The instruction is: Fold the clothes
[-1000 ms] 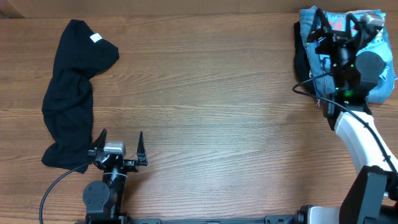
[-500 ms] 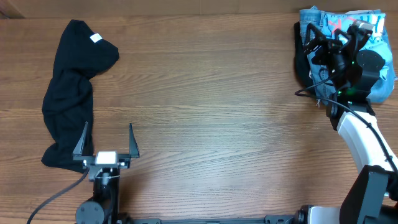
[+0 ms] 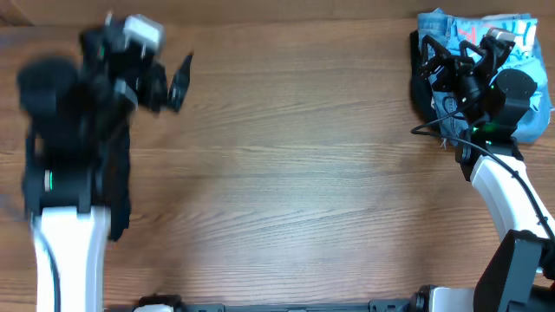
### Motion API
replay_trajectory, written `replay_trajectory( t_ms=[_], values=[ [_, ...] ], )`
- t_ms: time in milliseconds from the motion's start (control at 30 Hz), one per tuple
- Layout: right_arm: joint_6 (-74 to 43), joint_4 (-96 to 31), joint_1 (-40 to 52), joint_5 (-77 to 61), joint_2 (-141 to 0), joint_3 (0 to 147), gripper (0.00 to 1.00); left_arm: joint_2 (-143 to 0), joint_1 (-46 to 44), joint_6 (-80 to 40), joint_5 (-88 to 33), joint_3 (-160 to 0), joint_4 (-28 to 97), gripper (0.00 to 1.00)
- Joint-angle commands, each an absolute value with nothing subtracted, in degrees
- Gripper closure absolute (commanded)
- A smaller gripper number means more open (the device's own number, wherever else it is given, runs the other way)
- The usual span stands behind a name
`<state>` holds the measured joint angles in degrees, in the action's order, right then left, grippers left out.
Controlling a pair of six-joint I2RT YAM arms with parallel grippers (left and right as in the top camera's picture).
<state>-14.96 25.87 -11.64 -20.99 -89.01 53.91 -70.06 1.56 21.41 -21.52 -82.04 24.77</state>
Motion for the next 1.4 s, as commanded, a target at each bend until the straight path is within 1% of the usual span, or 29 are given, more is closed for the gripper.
replay_trajectory(
  t_ms=[0,67,167,200,300,333,467,500,533,567,633,700,733,800,833,900,1000,1200,1300,1333,1367],
  values=[
    [-15.90,23.22,-11.86,-22.15,-88.90,54.50,0.00,-84.47,1.48,22.68,-27.24,-90.04,25.78,0.00],
    [-19.68,20.64,-11.86,-22.15,-88.90,54.50,0.00,-90.41,1.48,22.70,-29.58,-90.04,24.43,0.00],
    [-19.75,17.87,-11.92,-21.91,-88.90,54.50,0.00,-97.34,1.48,22.74,-29.36,-90.04,24.36,0.00],
    [-19.77,16.32,-11.92,-21.71,-88.90,54.50,0.00,-99.66,1.48,22.72,-26.52,-90.04,23.99,0.00],
    [-19.79,12.53,-11.90,-16.47,-88.90,54.50,0.00,-104.03,1.61,14.33,1.23,-90.04,24.16,0.00],
    [-19.77,11.57,-11.90,-15.81,-88.90,54.50,0.00,-104.73,1.89,13.04,5.82,-90.04,24.01,0.00],
    [-19.79,9.23,-11.62,-14.37,-89.82,54.50,0.00,-108.77,4.82,11.55,6.07,-90.04,25.06,0.00],
    [-19.81,9.23,-11.57,-14.17,-90.56,54.50,0.00,-110.63,5.89,11.57,3.90,-90.04,25.08,0.01],
    [-19.79,9.26,-11.57,-13.91,-91.09,54.50,0.00,-112.71,6.52,11.68,1.83,-90.04,24.88,0.11],
    [-19.81,9.28,-11.53,-13.10,-91.72,54.50,0.00,-114.43,6.52,12.05,1.89,-90.04,24.53,0.18],
    [-19.81,9.26,-11.46,-12.64,-93.47,54.50,0.00,-117.99,6.52,14.79,1.91,-90.04,24.47,0.36],
    [-19.81,9.21,-11.22,-12.64,-94.48,54.50,0.00,-120.27,6.52,15.31,2.11,-90.04,24.32,0.34],
    [-19.81,9.23,-10.94,-12.60,-94.76,54.50,0.00,-120.97,6.52,15.68,2.33,-90.04,23.86,0.31],
    [-19.81,9.28,-10.35,-12.45,-95.07,54.50,0.00,-122.69,6.52,16.12,4.93,-90.04,21.63,0.19],
    [-19.81,9.28,-10.24,-12.45,-95.29,54.50,0.00,-123.48,6.52,18.04,5.23,-90.04,20.71,0.18],
    [-19.81,9.26,-10.22,-12.45,-95.61,54.48,0.00,-124.92,6.52,22.85,6.68,-90.04,20.18,0.18],
    [-19.81,9.28,-10.22,-12.45,-95.66,54.48,0.00,-126.30,6.76,29.63,6.63,-90.04,19.86,0.21],
    [-19.81,9.26,-10.22,-12.47,-95.70,54.48,0.00,-127.76,9.04,30.24,9.78,-90.04,15.99,0.21],
    [-19.81,9.26,-10.22,-12.49,-95.70,54.48,0.00,-127.72,8.86,30.24,14.02,-91.72,15.05,0.22],
    [-19.81,9.23,-10.22,-12.47,-95.72,54.48,0.00,-127.72,8.73,30.24,13.93,-92.01,15.16,0.25],
    [-19.81,9.23,-10.22,-12.49,-95.70,54.48,0.00,-127.72,8.64,30.24,13.91,-92.01,15.18,0.35]
  ],
)
